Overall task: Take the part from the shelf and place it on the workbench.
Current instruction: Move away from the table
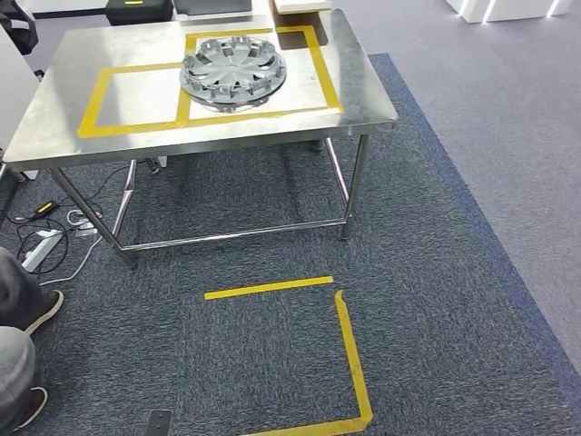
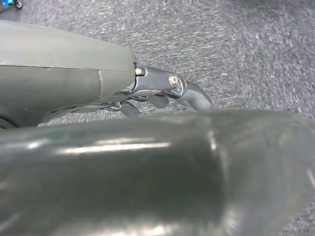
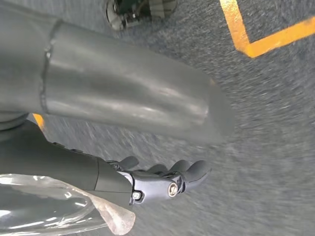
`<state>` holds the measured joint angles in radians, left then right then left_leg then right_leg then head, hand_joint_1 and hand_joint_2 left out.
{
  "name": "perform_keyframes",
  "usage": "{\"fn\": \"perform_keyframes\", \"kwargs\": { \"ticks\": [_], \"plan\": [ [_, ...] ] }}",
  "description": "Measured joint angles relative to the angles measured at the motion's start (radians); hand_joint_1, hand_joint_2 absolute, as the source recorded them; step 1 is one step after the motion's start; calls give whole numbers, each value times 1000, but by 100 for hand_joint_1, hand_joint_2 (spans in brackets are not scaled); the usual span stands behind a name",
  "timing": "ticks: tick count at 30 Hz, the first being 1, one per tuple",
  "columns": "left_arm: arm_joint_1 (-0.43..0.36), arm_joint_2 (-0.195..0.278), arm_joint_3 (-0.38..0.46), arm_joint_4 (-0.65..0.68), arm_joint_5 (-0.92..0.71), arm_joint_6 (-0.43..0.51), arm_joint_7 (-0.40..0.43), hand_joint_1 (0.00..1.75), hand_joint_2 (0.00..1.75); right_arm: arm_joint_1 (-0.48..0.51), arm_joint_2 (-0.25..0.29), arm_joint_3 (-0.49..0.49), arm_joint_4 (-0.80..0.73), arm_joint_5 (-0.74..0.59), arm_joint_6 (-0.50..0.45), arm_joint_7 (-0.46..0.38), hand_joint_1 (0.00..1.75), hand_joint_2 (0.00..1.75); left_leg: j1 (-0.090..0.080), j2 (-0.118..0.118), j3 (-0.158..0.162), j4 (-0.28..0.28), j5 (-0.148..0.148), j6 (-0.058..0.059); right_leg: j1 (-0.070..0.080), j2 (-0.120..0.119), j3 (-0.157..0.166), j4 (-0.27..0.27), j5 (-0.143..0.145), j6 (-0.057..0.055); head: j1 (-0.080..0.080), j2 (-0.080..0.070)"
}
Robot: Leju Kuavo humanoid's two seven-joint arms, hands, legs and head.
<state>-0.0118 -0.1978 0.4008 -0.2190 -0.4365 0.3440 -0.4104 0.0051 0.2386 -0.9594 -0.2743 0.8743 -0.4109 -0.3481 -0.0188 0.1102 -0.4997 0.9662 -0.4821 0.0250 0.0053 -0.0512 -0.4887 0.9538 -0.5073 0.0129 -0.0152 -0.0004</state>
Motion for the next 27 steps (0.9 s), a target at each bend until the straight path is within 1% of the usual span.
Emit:
{"fn": "perform_keyframes", "kwargs": {
  "ticks": [1,2,3,4,5,6,7,8,9,10,11,12,13,14,16,17,18,19,20,21,22,23,24,25,26,27],
  "plan": [
    [-1,-1,-1,0,-3,2,0,0,0,2,0,-15,0,-19,7,1,0,0,1,-4,-1,5,-4,-6,-2,7,-3,0,3,-7,0,0],
    [-2,-2,-2,0,-5,6,-1,0,0,3,1,-31,0,-32,12,5,0,0,3,-21,-7,19,-18,-12,-4,15,-3,-1,7,-15,-2,0],
    [-2,-2,-2,0,-6,9,-2,0,0,2,1,-44,0,-39,16,11,0,0,5,-44,-20,51,-44,-18,-7,24,-4,-3,13,-22,-3,0],
    [-1,-2,-2,0,-6,12,-4,0,0,1,2,-54,0,-40,18,19,0,0,9,-71,-42,106,-79,-23,-7,33,-6,-3,18,-27,-5,0],
    [1,-2,-2,0,-5,14,-7,0,0,-1,2,-63,0,-37,20,29,0,0,13,-90,-71,177,-118,-26,-7,44,-11,-2,22,-31,-7,0],
    [3,-2,-2,0,-3,15,-12,0,0,-2,3,-69,0,-32,22,37,0,0,15,-99,-99,246,-147,-28,-6,56,-16,-1,25,-32,-6,0],
    [4,-2,-2,0,-1,16,-17,0,0,-2,3,-75,0,-26,24,44,0,0,16,-102,-118,293,-159,-29,-5,70,-20,1,27,-32,-7,0],
    [5,-2,-1,0,3,16,-21,0,0,-2,3,-81,0,-23,26,48,0,0,16,-104,-121,303,-149,-29,-5,83,-23,4,29,-31,-6,0],
    [6,-2,0,0,5,16,-23,0,0,-2,3,-87,0,-23,29,50,0,0,17,-107,-106,270,-119,-27,-5,97,-25,7,30,-30,-6,0],
    [5,-2,0,0,8,16,-24,0,0,-3,3,-94,0,-24,31,50,0,0,17,-117,-75,204,-77,-25,-5,111,-26,10,30,-29,-6,0],
    [5,-1,1,0,10,16,-24,0,0,-5,3,-99,0,-26,32,50,0,0,18,-139,-43,133,-45,-21,-5,124,-28,14,30,-26,-6,0],
    [6,-1,1,0,11,16,-24,0,0,-7,3,-103,0,-27,33,50,0,0,20,-160,-16,70,-23,-18,-4,138,-31,18,31,-22,-6,0],
    [6,-1,1,0,12,16,-24,0,0,-10,4,-105,0,-30,35,49,0,0,21,-176,-2,33,-14,-16,-5,149,-38,21,33,-16,-6,0],
    [6,-1,2,0,12,17,-23,0,0,-12,4,-109,0,-35,39,46,0,0,21,-183,1,20,-17,-14,-6,160,-46,23,36,-10,-6,0],
    [5,-1,2,0,9,19,-16,0,0,-12,4,-121,0,-50,50,34,0,0,20,-165,-3,15,-13,-7,-10,178,-61,23,44,5,-6,0],
    [5,-1,2,0,4,21,-9,0,0,-12,4,-130,0,-58,56,25,0,0,21,-153,-3,10,-8,-2,-10,175,-68,26,41,10,-6,0],
    [5,-1,3,0,-1,23,0,0,0,-14,4,-138,0,-64,64,15,0,0,22,-140,-4,5,-4,4,-9,156,-84,49,23,14,-3,0],
    [7,0,3,0,-7,24,9,0,0,-18,3,-146,0,-71,75,3,0,0,23,-125,-6,1,0,8,-8,128,-108,96,-7,17,0,0],
    [10,2,3,0,-11,26,17,0,0,-23,3,-152,0,-77,87,-8,0,0,21,-110,-9,1,1,10,-7,97,-139,164,-46,20,2,0],
    [14,5,3,0,-15,29,25,0,0,-28,2,-159,0,-84,101,-19,0,0,20,-93,-13,1,2,11,-7,74,-174,241,-83,23,4,0],
    [18,8,4,0,-17,31,31,0,0,-31,1,-166,0,-92,113,-26,0,0,18,-76,-15,1,2,12,-8,63,-198,297,-103,26,4,0],
    [21,12,4,0,-19,32,34,0,0,-33,0,-174,0,-99,122,-31,0,0,17,-60,-16,1,2,12,-9,57,-203,319,-104,28,4,0],
    [22,14,4,0,-21,34,37,0,0,-34,0,-181,0,-105,128,-34,0,0,17,-46,-17,2,2,12,-11,52,-186,298,-87,29,5,0],
    [22,17,5,0,-22,34,37,0,0,-34,-1,-188,0,-108,131,-36,0,0,17,-34,-16,3,1,11,-12,41,-147,234,-55,29,5,0],
    [21,18,5,0,-22,34,37,0,0,-36,-2,-193,0,-110,133,-37,0,0,15,-23,-15,5,0,8,-11,15,-101,154,-29,29,5,0],
    [22,19,5,0,-22,34,37,0,0,-38,-3,-197,0,-111,135,-38,0,0,13,-13,-15,9,-2,5,-10,-8,-62,86,-8,25,5,0]
  ]
}}
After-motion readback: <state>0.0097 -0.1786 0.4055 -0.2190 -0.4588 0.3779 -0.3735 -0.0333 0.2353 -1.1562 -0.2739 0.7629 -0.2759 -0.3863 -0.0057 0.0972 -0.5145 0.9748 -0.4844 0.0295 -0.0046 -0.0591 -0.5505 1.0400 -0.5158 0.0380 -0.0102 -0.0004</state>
